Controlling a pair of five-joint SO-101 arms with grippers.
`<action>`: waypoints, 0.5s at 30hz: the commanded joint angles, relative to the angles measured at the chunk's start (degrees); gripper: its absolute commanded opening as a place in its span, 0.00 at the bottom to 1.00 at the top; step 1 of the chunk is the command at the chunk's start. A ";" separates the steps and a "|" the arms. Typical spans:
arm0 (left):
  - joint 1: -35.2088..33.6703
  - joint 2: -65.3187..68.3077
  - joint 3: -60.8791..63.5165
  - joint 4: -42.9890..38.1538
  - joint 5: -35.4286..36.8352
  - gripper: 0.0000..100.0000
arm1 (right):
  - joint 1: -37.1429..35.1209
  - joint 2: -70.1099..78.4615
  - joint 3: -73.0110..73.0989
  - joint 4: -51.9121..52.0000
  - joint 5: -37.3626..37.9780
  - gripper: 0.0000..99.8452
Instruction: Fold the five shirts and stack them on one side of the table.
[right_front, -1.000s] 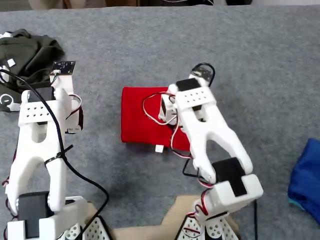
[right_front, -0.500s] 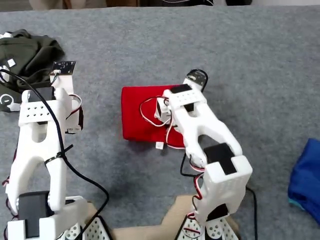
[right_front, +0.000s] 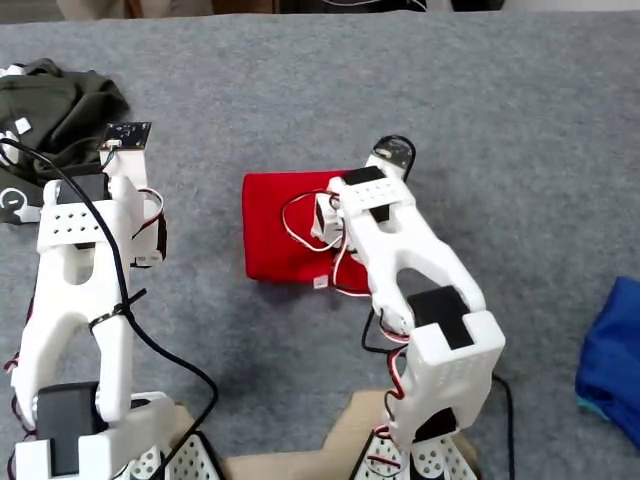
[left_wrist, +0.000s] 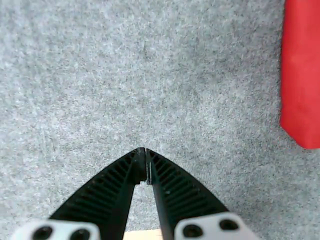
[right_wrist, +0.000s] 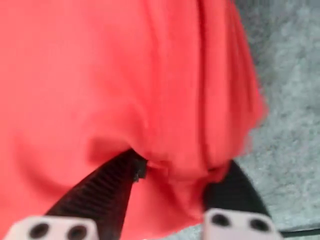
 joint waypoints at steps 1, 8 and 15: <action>-1.58 -2.33 -2.11 0.70 -0.62 0.02 | 2.59 1.63 -1.63 -0.79 2.37 0.07; -2.46 -2.33 -2.11 1.93 -0.62 0.02 | 12.97 0.92 -5.93 -0.35 7.56 0.04; -2.46 -2.42 -2.11 1.93 -0.62 0.02 | 26.07 -5.14 -12.62 1.32 8.62 0.03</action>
